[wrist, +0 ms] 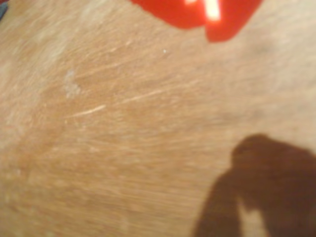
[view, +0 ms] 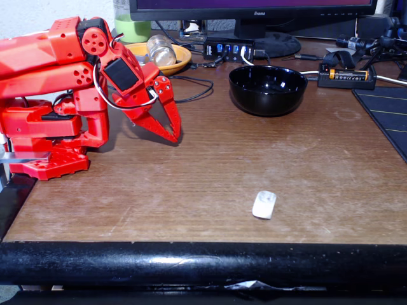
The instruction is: Ramasse la gomme et mets-la dans le bol.
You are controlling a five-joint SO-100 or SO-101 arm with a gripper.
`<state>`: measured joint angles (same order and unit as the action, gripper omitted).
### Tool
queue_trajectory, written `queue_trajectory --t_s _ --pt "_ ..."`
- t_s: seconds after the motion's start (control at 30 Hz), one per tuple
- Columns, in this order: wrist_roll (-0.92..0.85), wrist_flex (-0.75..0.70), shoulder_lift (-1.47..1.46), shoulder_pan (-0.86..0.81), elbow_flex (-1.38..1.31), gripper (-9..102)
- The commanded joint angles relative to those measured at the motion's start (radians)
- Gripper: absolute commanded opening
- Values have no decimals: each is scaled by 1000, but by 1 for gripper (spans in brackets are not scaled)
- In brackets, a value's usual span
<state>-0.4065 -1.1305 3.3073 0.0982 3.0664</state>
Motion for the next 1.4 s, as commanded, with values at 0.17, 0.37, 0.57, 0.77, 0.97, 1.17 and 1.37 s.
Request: queue_trajectory --t_s 0.17,0.37,0.57,0.77,0.97,1.17,1.37 --pt "-23 140 -380 55 -198 -4" --pt "-35 140 -716 41 -393 -2" --pt "-138 51 -946 9 -597 1" --pt "-212 66 -1190 -192 -821 3" --pt "-307 35 -1239 -311 -923 11" --pt "-310 -5 -1462 -367 -1135 21" --pt "-281 -115 -1505 -388 -1304 23"
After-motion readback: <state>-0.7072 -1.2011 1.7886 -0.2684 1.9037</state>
